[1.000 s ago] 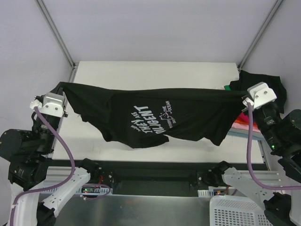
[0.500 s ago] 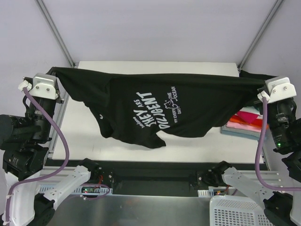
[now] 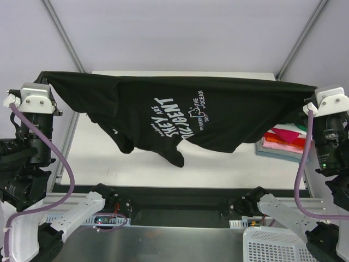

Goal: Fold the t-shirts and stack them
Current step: Flatten the tshirt out

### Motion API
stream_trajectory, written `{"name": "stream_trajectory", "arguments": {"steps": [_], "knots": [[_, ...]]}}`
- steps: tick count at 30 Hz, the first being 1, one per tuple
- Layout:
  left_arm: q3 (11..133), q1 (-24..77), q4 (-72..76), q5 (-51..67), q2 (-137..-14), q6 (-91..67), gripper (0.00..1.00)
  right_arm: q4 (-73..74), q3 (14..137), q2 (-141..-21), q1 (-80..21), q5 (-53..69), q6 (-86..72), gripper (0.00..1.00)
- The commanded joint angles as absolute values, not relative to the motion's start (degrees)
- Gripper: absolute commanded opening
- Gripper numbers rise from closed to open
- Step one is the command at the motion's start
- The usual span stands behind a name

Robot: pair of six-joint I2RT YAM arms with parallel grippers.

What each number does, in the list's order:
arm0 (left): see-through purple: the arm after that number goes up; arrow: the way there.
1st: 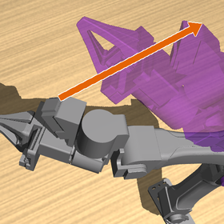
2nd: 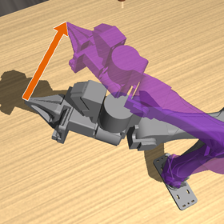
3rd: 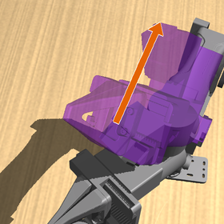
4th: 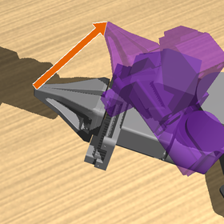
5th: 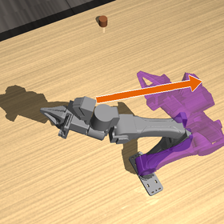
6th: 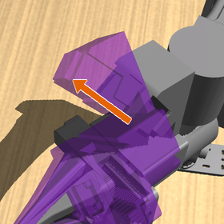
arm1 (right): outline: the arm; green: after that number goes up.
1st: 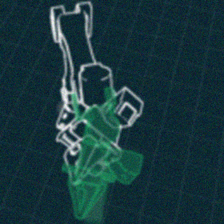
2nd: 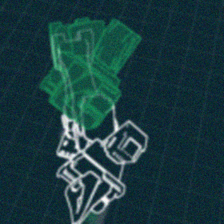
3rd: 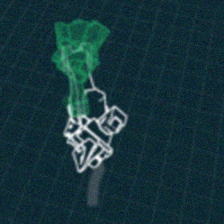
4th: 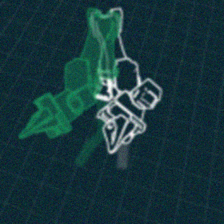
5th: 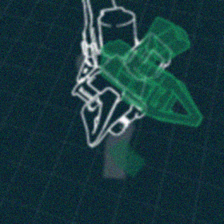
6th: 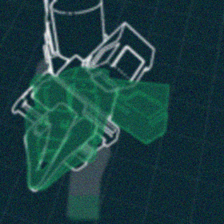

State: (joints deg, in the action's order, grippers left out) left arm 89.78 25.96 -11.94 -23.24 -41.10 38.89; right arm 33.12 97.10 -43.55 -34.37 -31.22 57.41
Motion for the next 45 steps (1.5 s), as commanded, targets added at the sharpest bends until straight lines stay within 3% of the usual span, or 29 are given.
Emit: {"name": "stream_trajectory", "arguments": {"steps": [1, 30, 45], "knots": [[93.86, 25.84, -5.63, -31.11, -39.73, 43.33, 0.00, 27.69, 96.86, -42.01, -34.01, -38.93, 60.29, 0.01], [97.20, 26.19, -6.07, -35.77, -32.35, 44.21, 0.00, 24.26, 95.88, -39.46, -32.87, -40.25, 60.21, 0.01], [100.63, 27.33, -5.01, -35.60, -38.23, 44.47, 0.00, 20.57, 100.45, -44.56, -36.12, -39.29, 60.73, 0.01]]}}
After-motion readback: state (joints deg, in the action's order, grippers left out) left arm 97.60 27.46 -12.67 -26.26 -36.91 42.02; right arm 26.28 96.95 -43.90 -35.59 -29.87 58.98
